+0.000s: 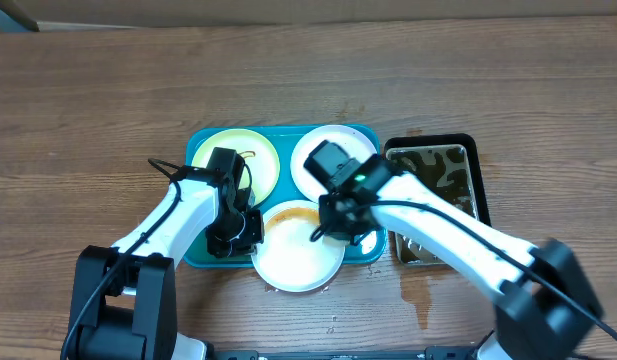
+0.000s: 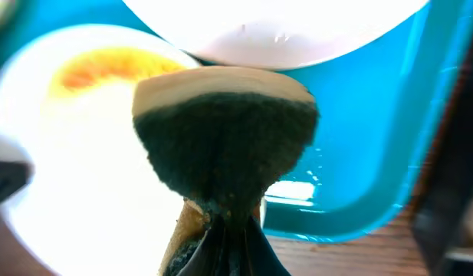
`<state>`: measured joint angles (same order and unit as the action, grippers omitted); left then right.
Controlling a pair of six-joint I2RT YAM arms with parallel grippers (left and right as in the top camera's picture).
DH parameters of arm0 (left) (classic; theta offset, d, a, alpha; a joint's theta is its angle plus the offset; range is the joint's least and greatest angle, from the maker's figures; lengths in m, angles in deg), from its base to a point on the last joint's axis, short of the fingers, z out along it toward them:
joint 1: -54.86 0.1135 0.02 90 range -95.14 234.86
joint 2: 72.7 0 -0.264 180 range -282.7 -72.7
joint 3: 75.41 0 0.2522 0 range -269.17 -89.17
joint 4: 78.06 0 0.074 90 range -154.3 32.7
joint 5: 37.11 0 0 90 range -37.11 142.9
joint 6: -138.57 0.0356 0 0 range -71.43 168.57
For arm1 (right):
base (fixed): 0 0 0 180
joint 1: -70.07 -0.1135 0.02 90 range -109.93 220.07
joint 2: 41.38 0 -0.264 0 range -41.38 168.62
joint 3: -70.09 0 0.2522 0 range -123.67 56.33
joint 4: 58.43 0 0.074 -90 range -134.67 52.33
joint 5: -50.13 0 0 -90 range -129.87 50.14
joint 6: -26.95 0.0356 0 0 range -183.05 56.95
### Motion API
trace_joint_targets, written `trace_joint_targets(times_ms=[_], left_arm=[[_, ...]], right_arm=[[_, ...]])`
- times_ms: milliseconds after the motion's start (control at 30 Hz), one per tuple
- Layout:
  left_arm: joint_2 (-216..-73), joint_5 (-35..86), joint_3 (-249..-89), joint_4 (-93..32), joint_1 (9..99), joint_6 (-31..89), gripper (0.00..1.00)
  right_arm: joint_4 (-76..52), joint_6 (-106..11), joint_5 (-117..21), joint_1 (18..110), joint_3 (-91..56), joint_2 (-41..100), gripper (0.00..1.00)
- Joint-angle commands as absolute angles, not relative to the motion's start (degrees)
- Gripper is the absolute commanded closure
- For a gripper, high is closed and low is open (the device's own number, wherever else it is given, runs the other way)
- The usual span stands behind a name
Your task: Clean dirty plates on tray and stack at the side
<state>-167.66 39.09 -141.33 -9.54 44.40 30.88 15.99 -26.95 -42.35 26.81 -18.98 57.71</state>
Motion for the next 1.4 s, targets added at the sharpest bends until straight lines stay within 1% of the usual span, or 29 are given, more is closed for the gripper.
trace_joint_targets(times_ms=[0, 100, 233, 333, 467, 567, 733, 867, 967, 1133, 1167, 1367], left_arm=[[-168.16, 41.08, -143.91, -9.03, 44.71, 30.11, 0.96], [-168.14, 41.21, -145.17, -8.11, 44.71, 30.11, 0.96], [-167.92, 42.87, -147.01, -5.95, 44.71, 30.07, 0.96], [-166.85, 47.14, -148.41, -3.26, 44.71, 28.82, 0.96], [-163.96, 52.29, -150.07, -0.62, 44.71, 26.4, 0.96], [-161.14, 54.13, -150.46, -0.68, 44.71, 24.58, 0.96], [-155.81, 61.43, -150.53, -0.46, 44.56, 20.28, 0.96], [-152.27, 67.81, -150.53, -0.46, 42.94, 19.56, 0.96], [-150.39, 72.77, -150.53, -0.73, 39.9, 19.58, 0.96], [-149.93, 80.82, -150.53, -1.54, 32.69, 19.58, 0.96], [-149.93, 83.64, -150.53, -1.99, 30.04, 19.56, 0.96], [-149.93, 97.84, -150.53, -2.87, 21.48, 17.68, 0.96]], right_arm=[[16.08, -28.2, -40.93, 29.25, -18.76, 52.73, 0.96], [17.11, -28.99, -39.85, 31.96, -18.76, 49.86, 0.96], [20.96, -28.99, -35.46, 37.91, -18.76, 47.33, 0.96], [23.77, -29.44, -33.58, 43.68, -18.74, 47.26, 0.96], [24.85, -33.36, -33.47, 50.89, -18.63, 47.35, 0.96], [24.71, -35.32, -33.45, 54.78, -18.63, 47.35, 0.96], [24.43, -37.84, -33.45, 60.4, -18.61, 47.37, 0.96], [23.4, -38.03, -33.47, 62.13, -17.32, 47.37, 0.96], [21.85, -38.03, -33.47, 62.17, -15.35, 47.48, 0.96], [19.58, -37.99, -33.54, 62.17, -12.4, 47.68, 0.96], [19.4, -37.99, -33.58, 62.17, -11.83, 47.68, 0.96], [18.99, -38.01, -33.93, 62.17, -11.44, 47.7, 0.96]])
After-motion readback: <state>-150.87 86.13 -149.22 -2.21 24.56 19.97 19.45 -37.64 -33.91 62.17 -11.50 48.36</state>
